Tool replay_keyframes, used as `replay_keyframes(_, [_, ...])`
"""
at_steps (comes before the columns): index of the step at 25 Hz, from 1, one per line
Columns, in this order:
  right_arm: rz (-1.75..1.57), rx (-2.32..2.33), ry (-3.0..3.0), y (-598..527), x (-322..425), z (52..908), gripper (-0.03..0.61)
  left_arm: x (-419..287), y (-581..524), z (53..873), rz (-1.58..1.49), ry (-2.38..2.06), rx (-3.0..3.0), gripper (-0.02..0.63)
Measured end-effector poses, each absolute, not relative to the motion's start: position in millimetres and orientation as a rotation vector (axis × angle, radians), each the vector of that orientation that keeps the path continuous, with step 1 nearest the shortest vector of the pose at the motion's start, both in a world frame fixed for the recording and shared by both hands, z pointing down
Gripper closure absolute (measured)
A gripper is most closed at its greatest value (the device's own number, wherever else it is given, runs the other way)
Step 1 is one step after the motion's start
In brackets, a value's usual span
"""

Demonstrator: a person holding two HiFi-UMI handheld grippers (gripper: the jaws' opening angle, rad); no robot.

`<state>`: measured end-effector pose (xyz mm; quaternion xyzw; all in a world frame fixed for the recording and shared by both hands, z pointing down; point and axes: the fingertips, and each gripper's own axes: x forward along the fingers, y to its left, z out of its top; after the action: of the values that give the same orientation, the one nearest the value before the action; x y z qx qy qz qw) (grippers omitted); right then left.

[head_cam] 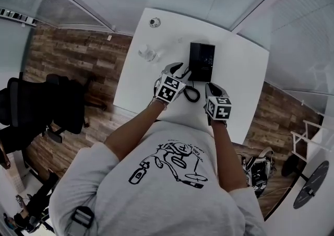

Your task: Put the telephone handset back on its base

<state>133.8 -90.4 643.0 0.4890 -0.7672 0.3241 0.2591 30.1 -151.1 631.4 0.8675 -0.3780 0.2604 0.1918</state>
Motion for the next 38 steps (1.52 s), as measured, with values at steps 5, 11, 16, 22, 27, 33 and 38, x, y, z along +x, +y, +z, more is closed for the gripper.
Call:
replay_keyframes(5, [0.719,1.381,-2.193,-90.0,153.9,578.3,0.563,35.1,-126.7,582.8,0.582,-1.088,2.448,0.439])
replay_keyframes(11, [0.564,1.402,-2.305,-75.6,168.2,509.9,0.564,53.9,-98.6,517.9,0.438,-1.088,2.5,0.44])
replay_keyframes(16, [0.465,1.412,-2.396,-63.7,176.7,455.3,0.563,67.8,-77.1,464.2,0.359,-1.089,2.567,0.44])
replay_keyframes(22, [0.369,1.438,-2.494,-49.4,186.8,389.0,0.563,74.1,-58.1,404.1,0.248,-1.117,2.621,0.44])
replay_keyframes(27, [0.295,1.448,-2.542,-36.5,191.1,344.7,0.563,70.6,-49.8,362.2,0.158,-1.153,2.634,0.443])
replay_keyframes(33, [0.238,1.458,-2.578,-27.6,196.5,307.2,0.563,74.4,-42.9,325.1,0.1,-1.176,2.676,0.443])
replay_keyframes(38, [0.225,1.478,-2.594,-23.9,200.3,292.9,0.563,80.1,-39.8,311.0,0.074,-1.169,2.699,0.443])
